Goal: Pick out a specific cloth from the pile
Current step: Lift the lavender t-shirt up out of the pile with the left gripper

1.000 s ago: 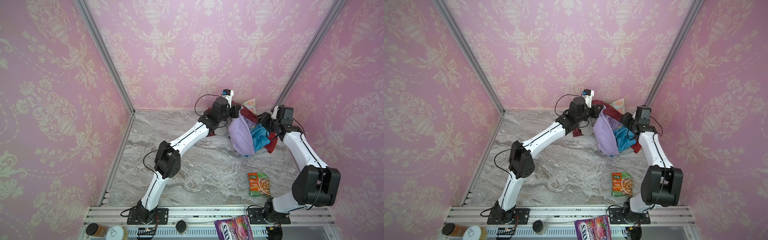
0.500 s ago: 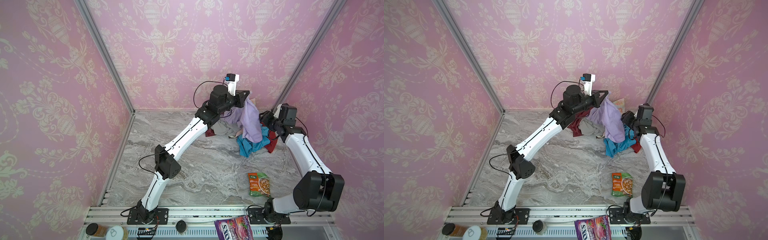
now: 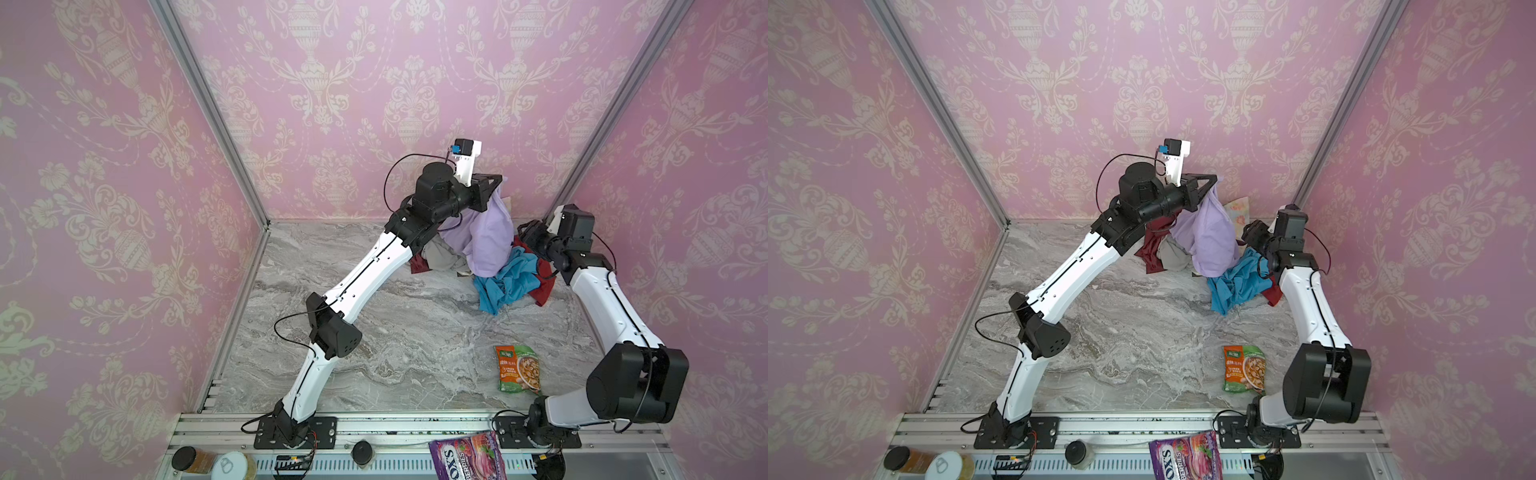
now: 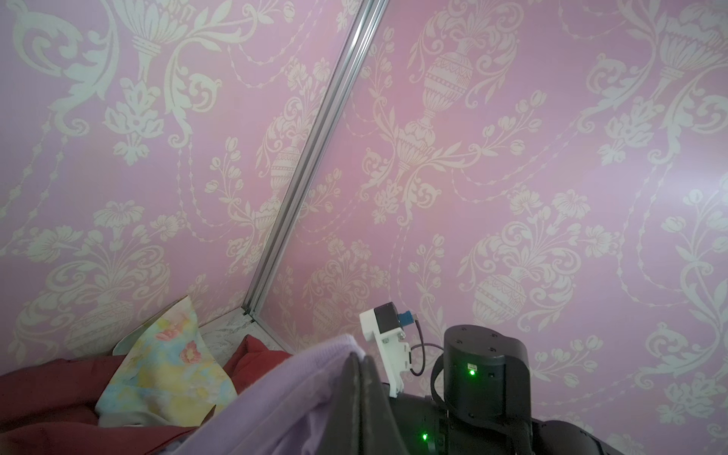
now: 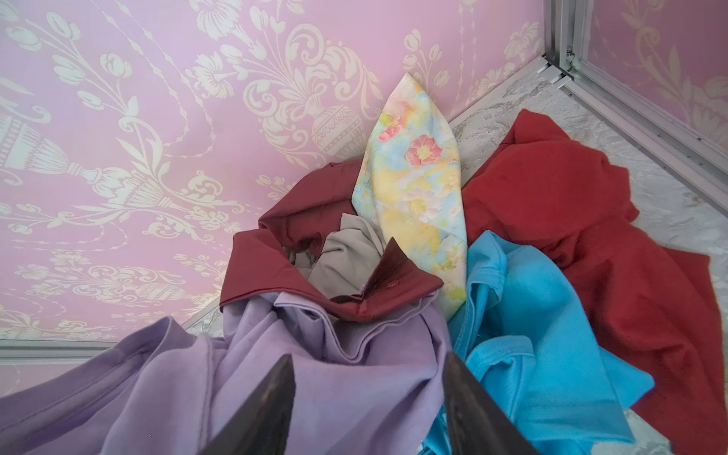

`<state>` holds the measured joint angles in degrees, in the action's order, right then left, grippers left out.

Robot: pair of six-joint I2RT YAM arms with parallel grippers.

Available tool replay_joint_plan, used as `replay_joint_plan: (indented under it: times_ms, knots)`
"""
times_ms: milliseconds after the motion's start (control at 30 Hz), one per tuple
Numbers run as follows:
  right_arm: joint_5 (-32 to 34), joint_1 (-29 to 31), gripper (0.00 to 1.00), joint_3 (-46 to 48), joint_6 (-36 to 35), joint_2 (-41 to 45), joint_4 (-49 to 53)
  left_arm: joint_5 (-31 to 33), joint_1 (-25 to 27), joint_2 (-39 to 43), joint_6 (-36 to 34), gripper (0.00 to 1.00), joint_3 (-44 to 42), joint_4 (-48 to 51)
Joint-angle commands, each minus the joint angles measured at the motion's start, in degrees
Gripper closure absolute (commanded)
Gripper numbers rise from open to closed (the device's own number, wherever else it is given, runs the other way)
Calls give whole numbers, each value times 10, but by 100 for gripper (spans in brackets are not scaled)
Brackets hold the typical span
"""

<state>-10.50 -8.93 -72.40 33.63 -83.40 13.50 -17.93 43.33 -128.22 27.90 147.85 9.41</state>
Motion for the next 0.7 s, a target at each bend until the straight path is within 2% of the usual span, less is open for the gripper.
replay_joint_plan:
  times_ms: [0,300,500,667]
  knots:
    - [4,-1,39,-4,-23,13,-15,-6,3,54,-49,100,20,7]
    - [23,32,37,-28,-84,11,13,13,2,96,-98,100,20,45]
    - [17,66,30,-34,-140,16,18,16,0,126,-113,100,21,70]
    - [-4,91,24,-23,-168,21,-6,51,-3,156,-133,100,19,119]
